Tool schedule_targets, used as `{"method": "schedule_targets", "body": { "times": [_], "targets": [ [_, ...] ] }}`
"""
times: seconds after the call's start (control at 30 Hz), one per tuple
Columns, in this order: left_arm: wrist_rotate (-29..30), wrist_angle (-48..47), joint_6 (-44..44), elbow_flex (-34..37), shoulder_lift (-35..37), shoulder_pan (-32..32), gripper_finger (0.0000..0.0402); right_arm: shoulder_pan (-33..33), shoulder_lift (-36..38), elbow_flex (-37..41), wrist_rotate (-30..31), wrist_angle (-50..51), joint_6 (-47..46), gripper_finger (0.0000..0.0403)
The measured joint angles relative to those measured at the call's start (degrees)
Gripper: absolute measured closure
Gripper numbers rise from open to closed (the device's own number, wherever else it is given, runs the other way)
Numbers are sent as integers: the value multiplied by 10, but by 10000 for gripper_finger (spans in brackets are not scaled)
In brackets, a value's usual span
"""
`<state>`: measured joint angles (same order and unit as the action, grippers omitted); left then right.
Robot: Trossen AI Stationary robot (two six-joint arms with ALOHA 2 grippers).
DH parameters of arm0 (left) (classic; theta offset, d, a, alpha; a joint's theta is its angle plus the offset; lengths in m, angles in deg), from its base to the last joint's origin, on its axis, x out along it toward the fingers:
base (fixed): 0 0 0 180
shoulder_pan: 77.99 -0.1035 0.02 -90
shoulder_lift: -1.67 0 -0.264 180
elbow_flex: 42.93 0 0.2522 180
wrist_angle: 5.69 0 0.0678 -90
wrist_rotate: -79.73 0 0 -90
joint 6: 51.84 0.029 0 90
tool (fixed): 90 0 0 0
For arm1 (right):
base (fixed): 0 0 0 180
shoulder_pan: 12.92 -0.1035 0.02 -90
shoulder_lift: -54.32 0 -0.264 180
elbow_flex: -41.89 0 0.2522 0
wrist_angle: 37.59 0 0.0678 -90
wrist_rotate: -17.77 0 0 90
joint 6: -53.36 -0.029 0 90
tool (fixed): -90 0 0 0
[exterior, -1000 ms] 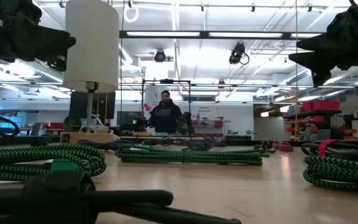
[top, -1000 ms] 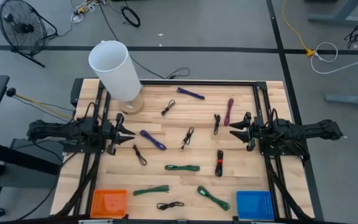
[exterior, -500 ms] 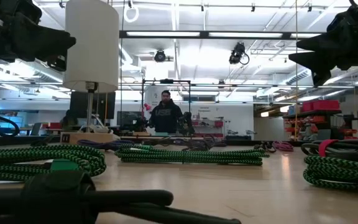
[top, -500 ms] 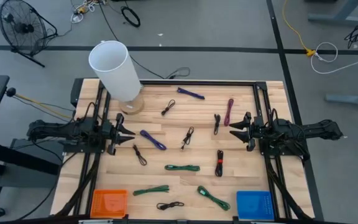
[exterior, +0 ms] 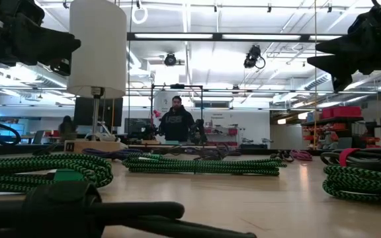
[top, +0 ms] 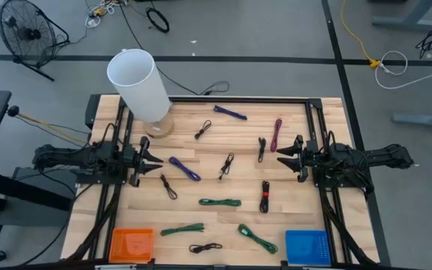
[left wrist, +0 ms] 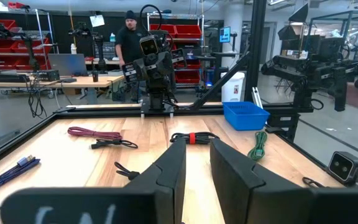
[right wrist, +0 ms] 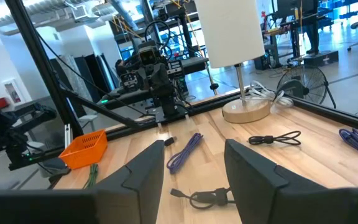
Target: Pick & Place USB Port
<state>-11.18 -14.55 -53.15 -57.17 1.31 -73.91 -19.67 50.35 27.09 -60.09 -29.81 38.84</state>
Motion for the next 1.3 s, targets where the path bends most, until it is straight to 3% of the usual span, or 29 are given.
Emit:
{"method": "schedule_targets", "body": {
  "times": [0.17,0.3,0.53,0.7,0.77,0.9,0.93,1.0,1.07,1.17,1.3],
  "targets": [
    [13,15,3,0,0,0,323,0,0,0,14,-19,0,234],
    [14,19,3,0,0,0,323,0,0,0,64,-54,2,234],
    [41,48,5,0,0,0,323,0,0,0,278,-104,75,234],
    [42,56,5,0,0,0,323,3,0,0,393,-159,134,234],
    [43,57,5,0,0,0,323,12,0,0,395,-225,193,234],
    [58,62,6,0,0,0,323,42,-23,-12,337,-353,238,234],
    [67,66,6,0,0,0,323,49,-35,-24,339,-339,239,234],
    [82,76,5,0,0,0,323,60,-60,-57,398,-237,207,234],
    [85,82,5,0,0,0,323,70,-94,-95,436,-90,99,234],
    [86,82,5,0,0,0,323,82,-155,-143,433,66,-59,234],
    [86,71,5,0,0,0,323,98,-234,-184,392,153,-128,231]
  ]
}}
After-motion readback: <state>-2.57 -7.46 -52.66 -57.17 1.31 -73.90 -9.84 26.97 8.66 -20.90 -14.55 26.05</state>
